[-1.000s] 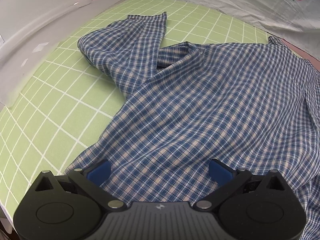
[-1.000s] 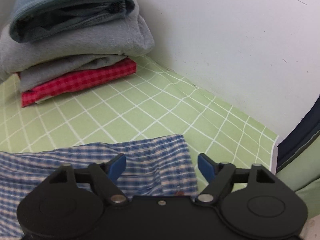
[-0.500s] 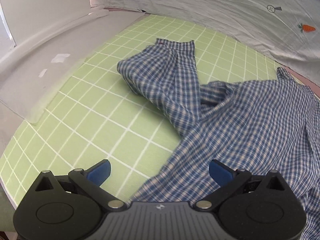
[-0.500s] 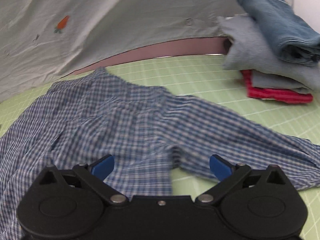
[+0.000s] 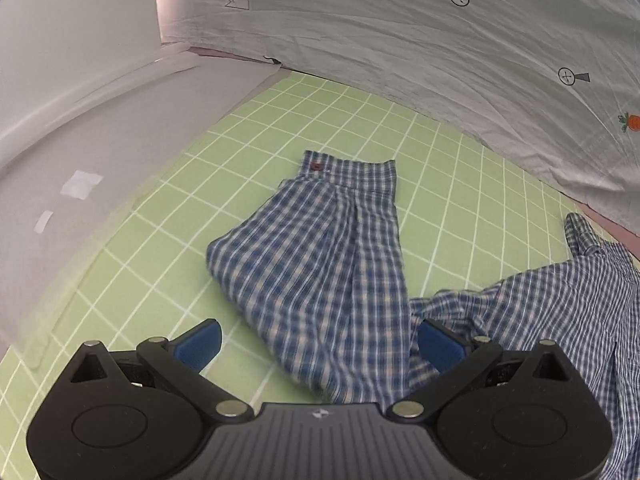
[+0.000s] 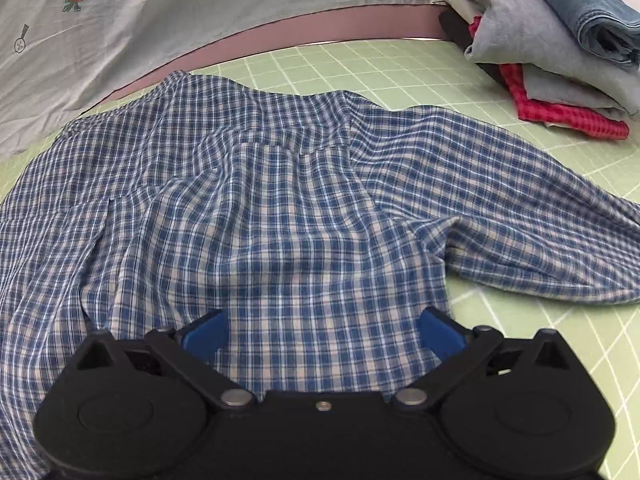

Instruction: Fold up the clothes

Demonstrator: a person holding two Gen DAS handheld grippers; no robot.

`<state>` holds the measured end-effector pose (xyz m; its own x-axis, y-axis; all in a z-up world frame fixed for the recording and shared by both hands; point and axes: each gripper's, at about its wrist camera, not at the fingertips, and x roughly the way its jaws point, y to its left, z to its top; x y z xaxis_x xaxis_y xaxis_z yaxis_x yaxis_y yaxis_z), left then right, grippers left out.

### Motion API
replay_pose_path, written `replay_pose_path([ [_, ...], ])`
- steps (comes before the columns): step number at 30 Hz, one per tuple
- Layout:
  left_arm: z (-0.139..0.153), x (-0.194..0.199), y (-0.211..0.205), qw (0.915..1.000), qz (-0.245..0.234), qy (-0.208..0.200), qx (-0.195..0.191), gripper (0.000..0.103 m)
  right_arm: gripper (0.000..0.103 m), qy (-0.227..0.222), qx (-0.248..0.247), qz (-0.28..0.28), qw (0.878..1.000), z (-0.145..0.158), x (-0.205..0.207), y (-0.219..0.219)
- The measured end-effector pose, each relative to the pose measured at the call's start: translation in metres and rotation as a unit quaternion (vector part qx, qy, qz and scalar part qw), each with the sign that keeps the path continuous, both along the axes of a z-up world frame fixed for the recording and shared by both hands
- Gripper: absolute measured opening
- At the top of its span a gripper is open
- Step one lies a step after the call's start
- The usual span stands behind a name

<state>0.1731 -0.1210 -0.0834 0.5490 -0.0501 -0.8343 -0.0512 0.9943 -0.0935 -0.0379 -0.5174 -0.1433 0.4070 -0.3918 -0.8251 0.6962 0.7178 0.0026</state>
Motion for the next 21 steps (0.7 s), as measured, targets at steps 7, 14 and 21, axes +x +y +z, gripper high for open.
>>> replay_pose_path([
  [7,-0.023,0.044,-0.039,0.9946,-0.092,0.005,0.047,0.076,0.103,-0.007,-0.008,-0.009,1.000,0.000,0.000,-0.003],
  [14,-0.043,0.057,-0.038,0.9955,-0.077,0.010,0.055,0.045,0.103,-0.013,-0.015,-0.027,0.999,-0.001,0.001,-0.002],
  [21,-0.015,0.045,0.002,0.9994,-0.019,-0.028,0.012,0.003,0.103,-0.013,-0.016,-0.022,1.000,-0.002,0.004,-0.003],
])
